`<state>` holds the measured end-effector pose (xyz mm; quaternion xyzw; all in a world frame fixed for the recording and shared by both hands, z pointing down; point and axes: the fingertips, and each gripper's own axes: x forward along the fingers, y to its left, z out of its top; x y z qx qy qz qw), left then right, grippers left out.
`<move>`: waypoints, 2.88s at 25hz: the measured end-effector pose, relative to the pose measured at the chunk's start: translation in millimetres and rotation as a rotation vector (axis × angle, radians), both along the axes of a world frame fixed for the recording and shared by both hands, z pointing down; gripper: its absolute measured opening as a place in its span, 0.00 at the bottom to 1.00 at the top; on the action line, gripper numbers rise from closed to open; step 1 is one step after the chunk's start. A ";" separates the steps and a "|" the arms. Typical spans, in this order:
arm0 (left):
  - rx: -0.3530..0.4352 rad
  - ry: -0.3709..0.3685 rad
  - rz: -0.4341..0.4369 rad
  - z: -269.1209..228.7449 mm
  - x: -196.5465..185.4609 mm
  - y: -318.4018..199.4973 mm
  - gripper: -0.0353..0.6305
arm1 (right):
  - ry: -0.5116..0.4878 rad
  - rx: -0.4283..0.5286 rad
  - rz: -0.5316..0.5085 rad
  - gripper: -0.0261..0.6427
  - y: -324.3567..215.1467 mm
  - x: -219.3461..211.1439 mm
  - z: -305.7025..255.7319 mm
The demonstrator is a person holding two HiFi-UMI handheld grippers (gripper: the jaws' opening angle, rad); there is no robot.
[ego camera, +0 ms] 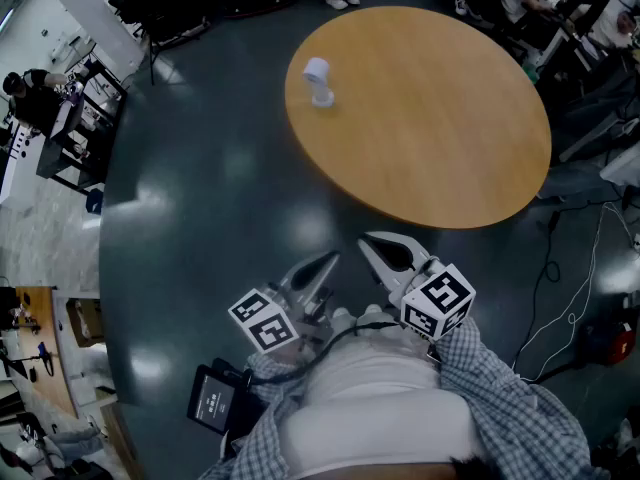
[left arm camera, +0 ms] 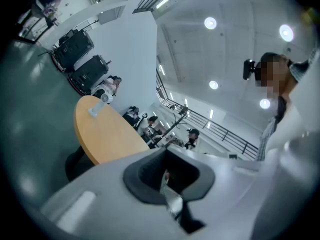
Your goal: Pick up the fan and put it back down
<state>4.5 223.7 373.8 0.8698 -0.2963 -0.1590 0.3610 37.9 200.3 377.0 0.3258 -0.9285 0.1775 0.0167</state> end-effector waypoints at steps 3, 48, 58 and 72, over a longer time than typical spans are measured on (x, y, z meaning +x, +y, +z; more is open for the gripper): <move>0.000 -0.003 0.003 0.3 4.0 -1.0 0.05 | 0.001 -0.005 0.004 0.04 -1.0 3.8 1.1; 0.234 -0.375 -0.155 4.5 2.5 -122.3 0.05 | -0.001 -0.006 0.058 0.04 -111.3 23.0 8.2; 0.250 -0.394 -0.089 16.9 -21.7 -218.0 0.05 | 0.065 0.012 0.073 0.16 -220.7 -7.9 27.6; 0.117 -0.390 -0.174 35.7 -37.6 -272.1 0.05 | 0.282 0.001 -0.016 0.34 -343.0 -18.1 95.9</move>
